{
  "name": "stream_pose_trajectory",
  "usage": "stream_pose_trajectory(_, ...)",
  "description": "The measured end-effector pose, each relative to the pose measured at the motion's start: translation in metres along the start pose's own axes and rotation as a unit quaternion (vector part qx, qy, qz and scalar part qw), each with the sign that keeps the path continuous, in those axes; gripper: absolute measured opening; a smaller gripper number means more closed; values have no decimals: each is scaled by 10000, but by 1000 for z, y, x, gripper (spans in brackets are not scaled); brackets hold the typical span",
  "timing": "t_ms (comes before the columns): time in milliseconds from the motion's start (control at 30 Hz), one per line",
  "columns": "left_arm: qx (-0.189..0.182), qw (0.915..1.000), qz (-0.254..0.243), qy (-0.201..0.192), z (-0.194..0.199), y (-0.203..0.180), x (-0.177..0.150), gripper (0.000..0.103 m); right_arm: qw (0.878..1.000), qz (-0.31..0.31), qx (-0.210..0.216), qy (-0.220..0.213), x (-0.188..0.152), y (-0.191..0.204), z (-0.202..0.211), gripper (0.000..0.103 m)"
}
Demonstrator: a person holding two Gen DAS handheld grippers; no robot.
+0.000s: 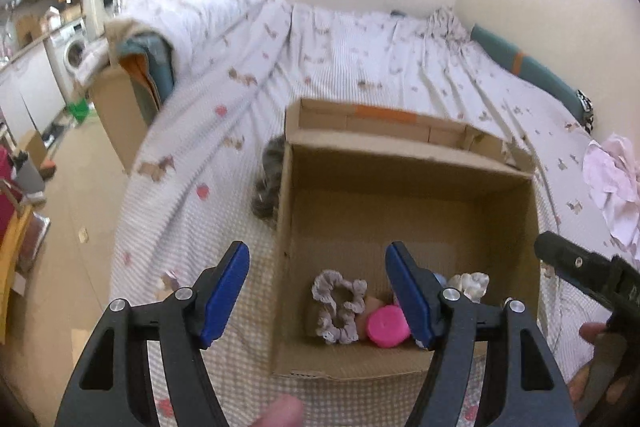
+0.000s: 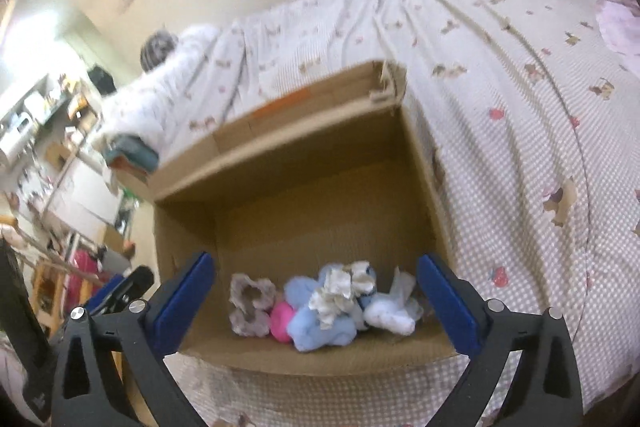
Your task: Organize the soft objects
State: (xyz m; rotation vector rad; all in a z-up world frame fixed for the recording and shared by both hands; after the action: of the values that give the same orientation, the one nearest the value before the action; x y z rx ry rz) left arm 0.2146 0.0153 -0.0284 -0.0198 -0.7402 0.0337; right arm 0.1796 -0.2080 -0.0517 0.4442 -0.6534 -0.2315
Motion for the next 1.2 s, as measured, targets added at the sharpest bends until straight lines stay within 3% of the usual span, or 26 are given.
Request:
stream_pose_trajectory(133, -106, 9999, 4, 2, 13, 4, 1, 93, 9994, 121, -272, -186, 6, -2, 8, 103)
stream_pose_trajectory(267, 14, 10000, 16, -54, 26, 15, -4, 102, 9991, 179, -275, -267, 4, -1, 20, 103)
stream_pose_trajectory(700, 73, 9992, -263, -297, 79, 17, -42, 102, 9960, 754, -261, -406, -34, 15, 59, 103)
stream_pose_trajectory(1067, 177, 9988, -403, -223, 99, 14, -76, 102, 9931, 1046, -237, -472, -75, 13, 77, 103)
stream_pose_trajectory(1200, 350, 9976, -438, -401, 100, 14, -86, 102, 9902, 1264, -317, -510, -82, 18, 80, 103)
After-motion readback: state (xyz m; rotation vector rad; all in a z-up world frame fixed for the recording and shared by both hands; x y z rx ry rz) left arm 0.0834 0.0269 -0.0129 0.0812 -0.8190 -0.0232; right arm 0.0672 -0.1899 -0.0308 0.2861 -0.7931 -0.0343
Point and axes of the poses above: each gripper's, at about its wrist camera, not at the fingertips, and z roughly against the way its jaws point, y to its left, x to its top, the point moved 6 cm from there along -z, roughly the way its jaws point, and after that the axes turned 3 degrees about x, right-handed, at the moved point
